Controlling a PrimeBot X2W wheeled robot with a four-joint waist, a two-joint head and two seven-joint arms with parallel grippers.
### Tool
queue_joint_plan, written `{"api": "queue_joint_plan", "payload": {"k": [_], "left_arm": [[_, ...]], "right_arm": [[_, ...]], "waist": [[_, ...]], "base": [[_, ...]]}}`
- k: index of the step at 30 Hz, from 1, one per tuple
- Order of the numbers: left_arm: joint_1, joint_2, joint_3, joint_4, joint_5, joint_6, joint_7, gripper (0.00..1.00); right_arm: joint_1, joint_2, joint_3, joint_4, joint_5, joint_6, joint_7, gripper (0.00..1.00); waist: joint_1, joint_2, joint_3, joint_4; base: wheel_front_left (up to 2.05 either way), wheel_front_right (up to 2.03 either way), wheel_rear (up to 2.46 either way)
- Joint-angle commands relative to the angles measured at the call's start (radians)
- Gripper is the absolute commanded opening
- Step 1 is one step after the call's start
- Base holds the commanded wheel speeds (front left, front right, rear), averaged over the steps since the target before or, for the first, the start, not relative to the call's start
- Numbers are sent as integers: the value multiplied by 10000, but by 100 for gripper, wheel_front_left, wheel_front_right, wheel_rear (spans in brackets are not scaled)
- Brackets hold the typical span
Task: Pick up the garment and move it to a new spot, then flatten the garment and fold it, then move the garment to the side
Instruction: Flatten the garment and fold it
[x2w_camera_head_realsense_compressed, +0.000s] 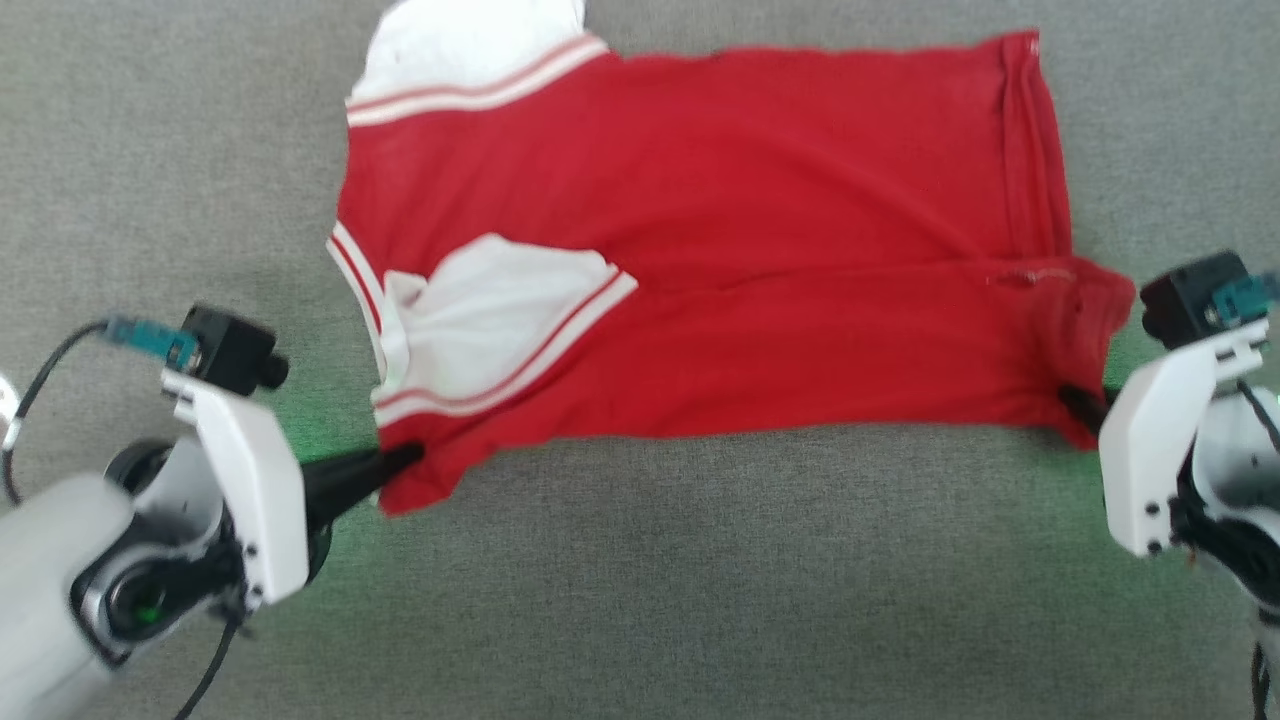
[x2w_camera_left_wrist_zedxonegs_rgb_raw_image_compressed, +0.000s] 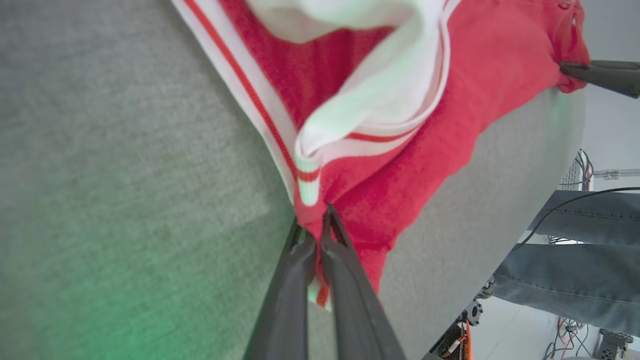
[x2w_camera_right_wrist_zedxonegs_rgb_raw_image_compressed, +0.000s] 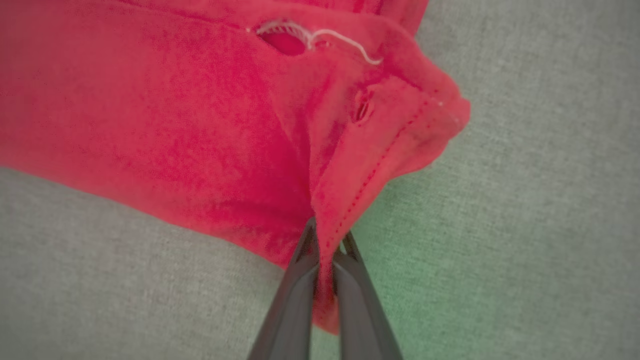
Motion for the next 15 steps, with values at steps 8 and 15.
{"api": "queue_joint_plan", "payload": {"k": [8, 15], "left_arm": [[1455, 1306, -320, -1548, -80, 28, -843, 0], [1971, 1618, -223, -2140, 87, 67, -1748, 76]], "right_arm": [[1918, -345, -369, -1605, 370, -24, 743, 0], [2541, -94, -962, -2393, 370, -24, 580, 100]], "waist": [[0, -1, -476, -6], [0, -1, -522, -20]], "base": [[0, 0, 0], [0, 0, 0]]}}
